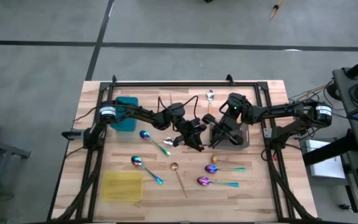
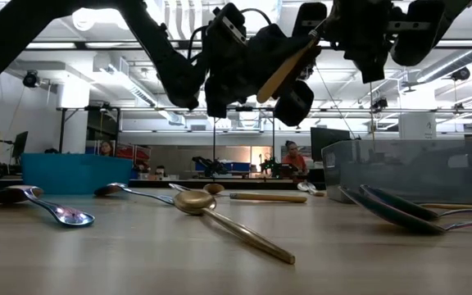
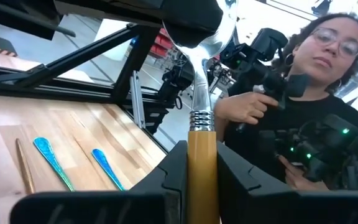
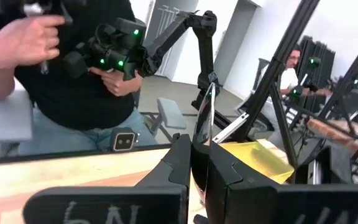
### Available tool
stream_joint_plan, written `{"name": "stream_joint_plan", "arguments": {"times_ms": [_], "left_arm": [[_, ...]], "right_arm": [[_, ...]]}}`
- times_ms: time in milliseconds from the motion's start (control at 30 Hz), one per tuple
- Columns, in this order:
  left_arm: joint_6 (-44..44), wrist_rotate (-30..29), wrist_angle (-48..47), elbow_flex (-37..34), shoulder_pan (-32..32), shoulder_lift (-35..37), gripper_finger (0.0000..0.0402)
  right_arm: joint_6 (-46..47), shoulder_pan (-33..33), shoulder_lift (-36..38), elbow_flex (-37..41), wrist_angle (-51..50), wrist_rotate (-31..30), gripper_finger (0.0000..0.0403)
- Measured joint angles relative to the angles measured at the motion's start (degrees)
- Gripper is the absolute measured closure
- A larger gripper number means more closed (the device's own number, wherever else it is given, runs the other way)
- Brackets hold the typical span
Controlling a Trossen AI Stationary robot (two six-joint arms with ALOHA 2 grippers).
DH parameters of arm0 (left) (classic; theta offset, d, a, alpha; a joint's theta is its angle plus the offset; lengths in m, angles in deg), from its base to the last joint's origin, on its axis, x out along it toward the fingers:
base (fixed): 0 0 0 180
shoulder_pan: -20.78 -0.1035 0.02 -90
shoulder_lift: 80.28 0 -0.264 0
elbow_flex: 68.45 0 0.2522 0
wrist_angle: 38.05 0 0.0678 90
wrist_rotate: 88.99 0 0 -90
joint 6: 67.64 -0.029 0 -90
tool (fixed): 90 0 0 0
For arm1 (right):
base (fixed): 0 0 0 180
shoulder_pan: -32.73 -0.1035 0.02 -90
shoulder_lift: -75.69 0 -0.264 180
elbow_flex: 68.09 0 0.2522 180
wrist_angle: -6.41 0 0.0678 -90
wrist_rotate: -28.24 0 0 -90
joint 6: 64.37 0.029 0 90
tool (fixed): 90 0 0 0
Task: Sort silverware by color (type)
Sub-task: Put the yellow spoon into the yellow bin
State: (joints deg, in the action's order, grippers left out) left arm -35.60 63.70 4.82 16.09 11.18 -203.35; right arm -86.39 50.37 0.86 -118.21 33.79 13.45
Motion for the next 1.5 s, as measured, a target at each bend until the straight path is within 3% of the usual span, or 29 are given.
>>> {"name": "stream_joint_plan", "arguments": {"times_ms": [200,700,933,1233,1500], "left_arm": [[0.08,-0.58,-0.25,-0.04,-0.43,0.33,0.0369],[1.69,-0.81,-2.72,0.36,-3.15,0.53,0.0388],[1.96,-3.29,-5.2,-0.04,-6.4,1.64,0.0389],[3.68,-3.14,-5.87,-0.83,-10.21,4.15,0.0389],[3.89,-5.73,-11.07,-3.91,-10.67,11.62,0.0389]], "right_arm": [[9.22,1.87,0.48,-0.4,-0.39,0.03,0.0352],[17.86,8.98,0.54,-0.63,-3.03,-1.21,0.0227],[18.37,13.38,0.54,-0.63,-9.21,-2.97,0.0223],[21.4,16.86,0.54,-0.61,-15.11,-16.09,0.0223],[20.96,18.61,0.54,-0.59,-18.22,-21.66,0.0223]]}}
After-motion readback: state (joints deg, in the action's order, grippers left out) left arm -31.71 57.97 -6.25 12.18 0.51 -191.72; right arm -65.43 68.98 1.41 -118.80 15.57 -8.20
